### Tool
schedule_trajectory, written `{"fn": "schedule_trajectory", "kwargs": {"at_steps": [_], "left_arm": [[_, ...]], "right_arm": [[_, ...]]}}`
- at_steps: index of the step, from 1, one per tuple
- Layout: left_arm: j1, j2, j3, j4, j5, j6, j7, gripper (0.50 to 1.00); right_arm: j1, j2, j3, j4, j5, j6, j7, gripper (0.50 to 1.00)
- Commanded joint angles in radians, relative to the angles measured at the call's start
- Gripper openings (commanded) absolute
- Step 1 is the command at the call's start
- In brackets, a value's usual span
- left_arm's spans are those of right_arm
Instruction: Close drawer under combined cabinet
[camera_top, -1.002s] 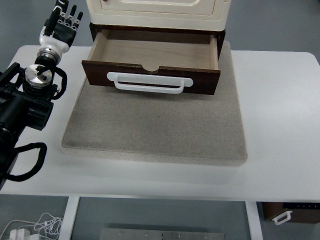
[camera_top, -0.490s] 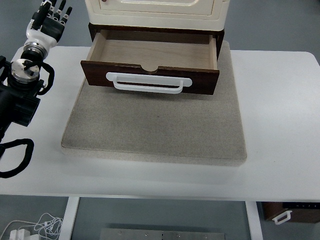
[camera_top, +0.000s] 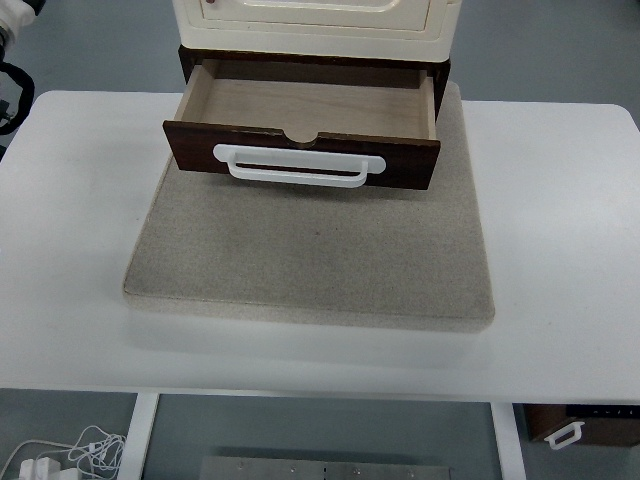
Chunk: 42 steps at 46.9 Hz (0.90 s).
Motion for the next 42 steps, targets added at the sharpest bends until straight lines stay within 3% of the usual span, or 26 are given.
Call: {"fn": "schedule_trajectory", "kwargs": {"at_steps": [1, 7, 23, 42], "left_arm": [[-0.024, 0.057, 0.003, -0.051, 0.002, 0.001, 0.003, 0.999], [-0.033, 0.148, 0.023, -0.170, 0.002, 0.001, 0.005, 0.996], [-0.041, 0.267, 0.034, -0.432, 0.031, 0.002, 0.014, 0.996], [-0.084, 0.408, 0.260, -0.743, 0.031, 0.015, 0.011, 0.996]], "right_arm": [[0.000, 0.000, 0.000, 0.001, 0.000, 0.000, 0.000, 0.952], [0.000, 0.000, 0.000, 0.000, 0.000, 0.000, 0.000, 0.952], [0.000, 0.000, 0.000, 0.000, 0.000, 0.000, 0.000, 0.952], [0.000, 0.000, 0.000, 0.000, 0.000, 0.000, 0.000, 0.952]]}}
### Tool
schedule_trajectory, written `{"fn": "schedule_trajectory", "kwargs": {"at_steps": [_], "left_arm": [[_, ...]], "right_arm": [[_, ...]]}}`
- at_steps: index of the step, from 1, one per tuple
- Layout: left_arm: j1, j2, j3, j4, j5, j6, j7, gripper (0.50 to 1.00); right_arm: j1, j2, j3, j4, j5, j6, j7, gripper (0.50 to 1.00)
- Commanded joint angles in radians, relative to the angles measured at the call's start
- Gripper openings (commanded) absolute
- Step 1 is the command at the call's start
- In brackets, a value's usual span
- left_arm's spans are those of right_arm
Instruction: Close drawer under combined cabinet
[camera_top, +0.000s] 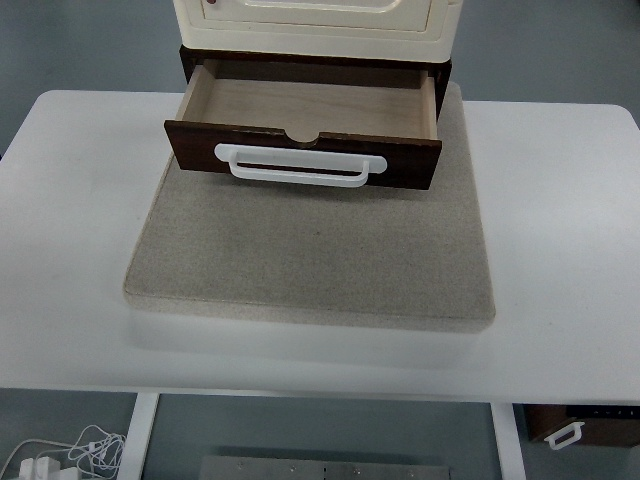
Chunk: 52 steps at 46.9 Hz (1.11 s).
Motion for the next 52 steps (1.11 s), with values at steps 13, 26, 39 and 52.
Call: {"fn": "schedule_trajectory", "kwargs": {"at_steps": [13, 26, 39, 52], "left_arm": [[-0.081, 0.039, 0.195, -0.162, 0.003, -0.003, -0.001, 0.996], [-0.126, 0.039, 0.322, -0.343, 0.121, -0.001, 0.000, 0.996], [-0.193, 0.038, 0.500, -0.466, 0.188, -0.013, 0.005, 0.996], [-0.201, 0.028, 0.598, -0.558, 0.342, -0.076, 0.085, 0.996]], "right_arm": [[0.000, 0.000, 0.000, 0.000, 0.000, 0.000, 0.000, 0.952], [0.000, 0.000, 0.000, 0.000, 0.000, 0.000, 0.000, 0.952], [0.000, 0.000, 0.000, 0.000, 0.000, 0.000, 0.000, 0.952], [0.000, 0.000, 0.000, 0.000, 0.000, 0.000, 0.000, 0.952]]}}
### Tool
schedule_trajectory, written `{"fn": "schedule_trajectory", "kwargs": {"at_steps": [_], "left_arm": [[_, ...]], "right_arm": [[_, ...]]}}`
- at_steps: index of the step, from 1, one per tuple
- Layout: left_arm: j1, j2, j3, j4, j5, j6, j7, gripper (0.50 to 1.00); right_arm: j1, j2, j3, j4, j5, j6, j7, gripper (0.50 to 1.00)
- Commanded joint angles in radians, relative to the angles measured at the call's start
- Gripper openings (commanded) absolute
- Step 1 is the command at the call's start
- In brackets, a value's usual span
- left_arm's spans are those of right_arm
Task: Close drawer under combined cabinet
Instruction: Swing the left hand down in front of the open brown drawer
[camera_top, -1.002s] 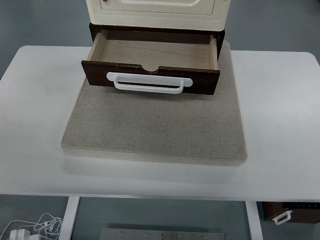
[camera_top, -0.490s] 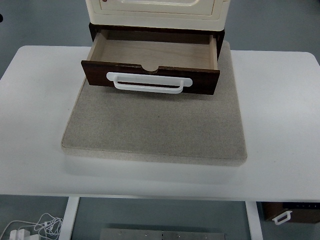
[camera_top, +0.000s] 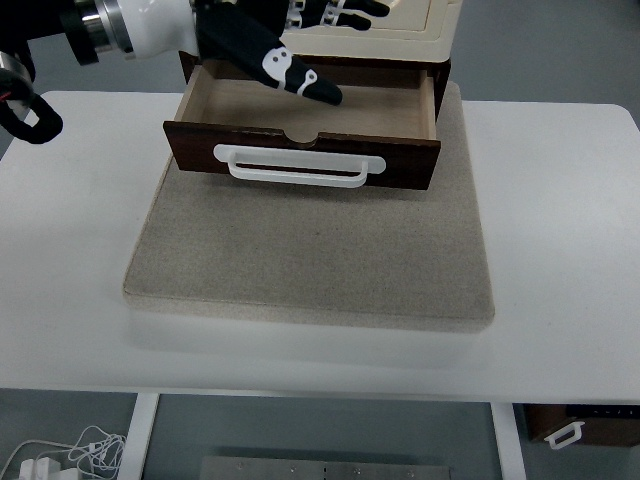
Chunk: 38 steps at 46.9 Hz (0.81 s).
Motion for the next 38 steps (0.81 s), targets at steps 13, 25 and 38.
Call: {"fn": "schedule_trajectory", "kwargs": {"at_steps": [13, 25, 38], "left_arm": [[-0.040, -0.019, 0.134, -0.086, 0.035, -0.107, 0.209, 0.996], [-0.078, -0.082, 0.233, -0.093, 0.058, -0.122, 0.344, 0.996], [-0.089, -0.137, 0.299, -0.087, 0.075, -0.113, 0.490, 0.999]], "right_arm": [[0.000, 0.000, 0.000, 0.000, 0.000, 0.000, 0.000, 0.952], [0.000, 0.000, 0.000, 0.000, 0.000, 0.000, 0.000, 0.952], [0.000, 0.000, 0.000, 0.000, 0.000, 0.000, 0.000, 0.952]]}}
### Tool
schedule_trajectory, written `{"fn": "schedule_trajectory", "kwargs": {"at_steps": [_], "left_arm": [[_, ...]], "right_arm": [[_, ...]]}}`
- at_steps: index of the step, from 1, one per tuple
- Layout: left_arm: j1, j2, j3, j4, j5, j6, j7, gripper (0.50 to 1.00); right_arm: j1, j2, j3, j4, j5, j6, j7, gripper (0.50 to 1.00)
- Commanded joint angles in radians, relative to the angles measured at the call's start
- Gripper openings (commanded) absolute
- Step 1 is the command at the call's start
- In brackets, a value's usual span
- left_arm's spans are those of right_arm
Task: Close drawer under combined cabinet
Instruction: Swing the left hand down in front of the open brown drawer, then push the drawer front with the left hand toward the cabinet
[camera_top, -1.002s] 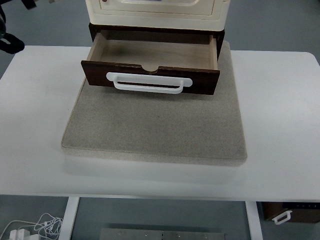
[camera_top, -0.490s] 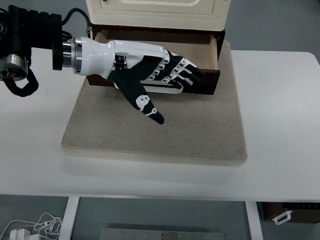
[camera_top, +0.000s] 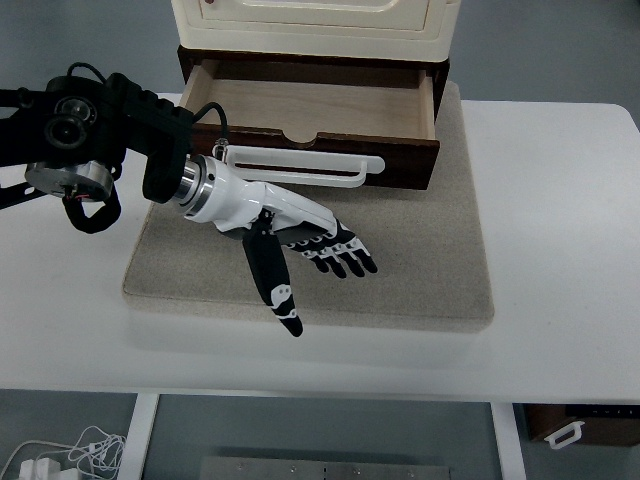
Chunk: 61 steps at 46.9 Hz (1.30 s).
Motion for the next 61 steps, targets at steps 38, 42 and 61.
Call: {"fn": "schedule_trajectory", "kwargs": {"at_steps": [38, 42, 61], "left_arm": [[-0.044, -0.137, 0.056, 0.232, 0.038, 0.035, 0.155, 0.999], [-0.047, -0.146, 0.056, 0.245, 0.038, 0.035, 0.155, 0.999], [-0.061, -0.192, 0.058, 0.314, 0.052, 0.035, 0.155, 0.999]], "right_arm": [[0.000, 0.000, 0.000, 0.000, 0.000, 0.000, 0.000, 0.952], [0.000, 0.000, 0.000, 0.000, 0.000, 0.000, 0.000, 0.952], [0.000, 0.000, 0.000, 0.000, 0.000, 0.000, 0.000, 0.952]]}}
